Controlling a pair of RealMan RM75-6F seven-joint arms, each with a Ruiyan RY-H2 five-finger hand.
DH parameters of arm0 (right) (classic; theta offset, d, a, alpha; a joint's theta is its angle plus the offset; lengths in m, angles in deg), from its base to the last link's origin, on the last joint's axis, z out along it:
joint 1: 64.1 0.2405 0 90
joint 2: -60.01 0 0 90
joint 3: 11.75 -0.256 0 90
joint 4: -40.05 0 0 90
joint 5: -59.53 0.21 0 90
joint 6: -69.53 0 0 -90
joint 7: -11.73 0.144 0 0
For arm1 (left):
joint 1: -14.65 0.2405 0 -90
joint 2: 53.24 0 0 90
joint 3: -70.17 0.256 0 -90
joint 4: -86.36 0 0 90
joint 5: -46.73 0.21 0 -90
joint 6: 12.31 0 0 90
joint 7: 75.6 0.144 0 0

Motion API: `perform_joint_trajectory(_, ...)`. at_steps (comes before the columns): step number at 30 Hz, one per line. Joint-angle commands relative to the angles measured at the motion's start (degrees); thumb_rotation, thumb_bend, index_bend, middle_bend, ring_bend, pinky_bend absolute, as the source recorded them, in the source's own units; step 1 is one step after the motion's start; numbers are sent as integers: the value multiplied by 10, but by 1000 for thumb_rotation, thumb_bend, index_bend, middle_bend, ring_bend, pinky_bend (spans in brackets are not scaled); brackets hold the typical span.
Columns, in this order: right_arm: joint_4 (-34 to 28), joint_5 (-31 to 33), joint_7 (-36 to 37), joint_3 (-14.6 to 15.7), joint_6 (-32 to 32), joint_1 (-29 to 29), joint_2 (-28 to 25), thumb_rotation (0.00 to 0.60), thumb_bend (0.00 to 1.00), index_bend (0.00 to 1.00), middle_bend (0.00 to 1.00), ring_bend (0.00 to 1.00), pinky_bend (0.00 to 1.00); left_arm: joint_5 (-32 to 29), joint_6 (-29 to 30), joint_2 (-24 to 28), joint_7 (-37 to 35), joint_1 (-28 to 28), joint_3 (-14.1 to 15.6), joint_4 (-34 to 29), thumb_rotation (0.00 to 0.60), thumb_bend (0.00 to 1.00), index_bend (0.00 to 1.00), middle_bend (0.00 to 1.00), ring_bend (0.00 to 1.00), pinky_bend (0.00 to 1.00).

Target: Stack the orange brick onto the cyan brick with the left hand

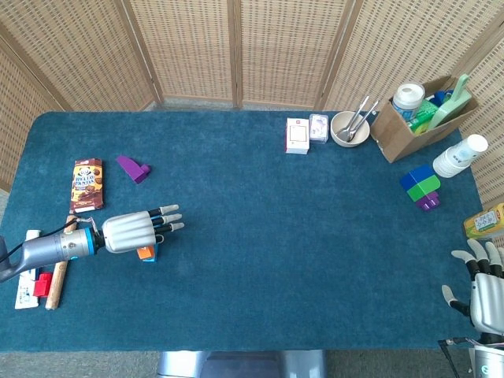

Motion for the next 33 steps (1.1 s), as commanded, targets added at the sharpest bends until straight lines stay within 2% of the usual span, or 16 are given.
perform_joint_trajectory(1, 0, 0, 0, 0, 0, 0, 0, 598, 219, 288, 157, 0, 0, 3, 0, -1, 4, 0, 1, 4, 600, 238, 711, 154, 5, 0)
perform_joint_trajectory(33, 0, 4, 3, -1, -7, -5, -4, 598, 220, 288, 157, 0, 0, 23, 17, -49, 17, -14, 7, 65, 600, 239, 691, 155, 8, 0)
